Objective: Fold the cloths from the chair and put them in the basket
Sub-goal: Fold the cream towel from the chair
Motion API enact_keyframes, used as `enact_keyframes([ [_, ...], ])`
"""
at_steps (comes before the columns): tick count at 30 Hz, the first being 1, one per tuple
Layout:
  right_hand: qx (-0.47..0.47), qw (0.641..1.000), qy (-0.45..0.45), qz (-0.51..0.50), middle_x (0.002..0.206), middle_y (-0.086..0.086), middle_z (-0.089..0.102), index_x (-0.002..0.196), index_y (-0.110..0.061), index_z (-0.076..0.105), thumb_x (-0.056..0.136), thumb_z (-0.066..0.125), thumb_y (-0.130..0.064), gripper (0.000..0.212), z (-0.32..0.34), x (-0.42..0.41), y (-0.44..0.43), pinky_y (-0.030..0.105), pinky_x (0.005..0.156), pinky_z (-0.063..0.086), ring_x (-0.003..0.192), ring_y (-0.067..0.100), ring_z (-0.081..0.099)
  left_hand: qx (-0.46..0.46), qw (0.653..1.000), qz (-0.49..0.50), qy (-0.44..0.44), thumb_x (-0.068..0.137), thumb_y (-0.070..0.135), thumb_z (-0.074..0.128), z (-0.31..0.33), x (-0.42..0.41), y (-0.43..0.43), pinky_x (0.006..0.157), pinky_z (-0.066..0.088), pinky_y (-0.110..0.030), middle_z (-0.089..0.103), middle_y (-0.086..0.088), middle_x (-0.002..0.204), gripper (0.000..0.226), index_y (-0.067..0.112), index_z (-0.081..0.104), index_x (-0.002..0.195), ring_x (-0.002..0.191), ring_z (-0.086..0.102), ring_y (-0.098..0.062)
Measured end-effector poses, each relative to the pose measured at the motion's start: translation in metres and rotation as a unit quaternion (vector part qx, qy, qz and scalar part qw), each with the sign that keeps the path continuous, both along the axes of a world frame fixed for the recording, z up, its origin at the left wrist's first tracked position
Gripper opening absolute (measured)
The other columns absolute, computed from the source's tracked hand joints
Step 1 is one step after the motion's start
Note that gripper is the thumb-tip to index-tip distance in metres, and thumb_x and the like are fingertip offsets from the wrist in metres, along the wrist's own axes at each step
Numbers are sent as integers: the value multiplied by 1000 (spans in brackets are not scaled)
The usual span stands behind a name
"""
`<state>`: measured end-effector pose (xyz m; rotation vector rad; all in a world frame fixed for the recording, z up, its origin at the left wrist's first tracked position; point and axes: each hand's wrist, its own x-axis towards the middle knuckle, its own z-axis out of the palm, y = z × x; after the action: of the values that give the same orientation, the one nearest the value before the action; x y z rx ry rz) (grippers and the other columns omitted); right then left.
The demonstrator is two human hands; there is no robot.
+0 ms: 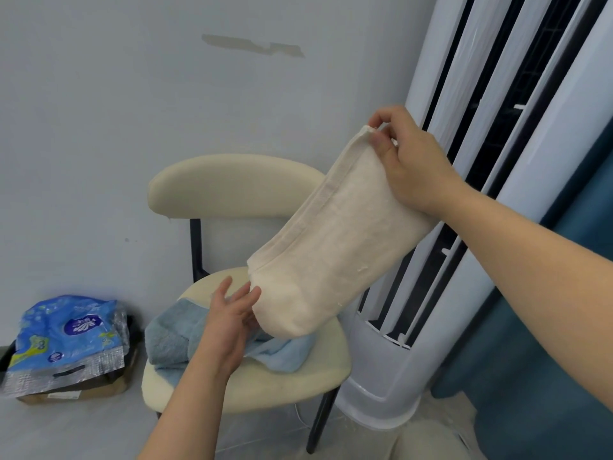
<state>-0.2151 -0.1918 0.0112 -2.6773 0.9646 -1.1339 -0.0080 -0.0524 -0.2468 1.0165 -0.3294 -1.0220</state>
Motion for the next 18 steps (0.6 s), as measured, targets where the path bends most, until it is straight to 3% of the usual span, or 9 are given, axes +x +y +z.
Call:
enact_keyframes([
  [2,-2,1000,-5,-1,93,-19,55,124,-27,47,110,38,-38,20,-1,-2,-1,24,71,42,83,4,56,-4,995,16,-98,90,16,76,3,0,-2,84,55,-33,57,5,140,84,41,29,155,116,66,-18],
  [4,-9,1000,-5,4,93,-16,55,125,-26,47,110,38,-38,22,-1,-3,0,27,71,43,81,6,56,-12,989,14,-149,89,13,77,4,-2,-5,87,55,-33,56,5,141,81,41,34,152,117,64,-16],
  [8,-43,999,23,12,93,-13,56,127,-24,46,110,36,-37,24,7,-4,7,38,75,46,79,17,56,-39,998,4,-55,88,2,75,0,-8,-11,92,56,-37,53,-8,144,81,33,36,151,120,64,-21],
  [10,-61,997,42,10,95,-10,56,128,-24,47,110,36,-37,25,11,-5,11,40,77,46,81,19,55,-42,998,6,-50,87,0,75,-2,-10,-16,96,55,-40,51,-9,147,85,34,33,154,121,64,-23],
  [13,-72,995,67,9,97,-9,57,129,-24,47,110,36,-37,26,16,-7,16,40,80,47,87,20,57,5,982,36,-187,86,9,80,-2,-17,-19,103,52,-42,45,3,149,89,35,30,154,119,62,-15],
  [16,-75,994,82,7,100,-7,59,129,-24,47,110,36,-37,25,18,-8,18,36,79,43,91,19,56,42,919,76,-385,84,28,83,-3,-30,-19,99,50,-36,44,20,138,80,32,33,146,119,54,-8],
  [18,-79,993,84,5,101,-8,58,128,-25,47,110,36,-37,25,19,-10,19,34,78,39,92,18,55,35,887,93,-451,85,33,81,-6,-36,-18,97,45,-32,45,24,130,73,29,36,142,118,50,-4],
])
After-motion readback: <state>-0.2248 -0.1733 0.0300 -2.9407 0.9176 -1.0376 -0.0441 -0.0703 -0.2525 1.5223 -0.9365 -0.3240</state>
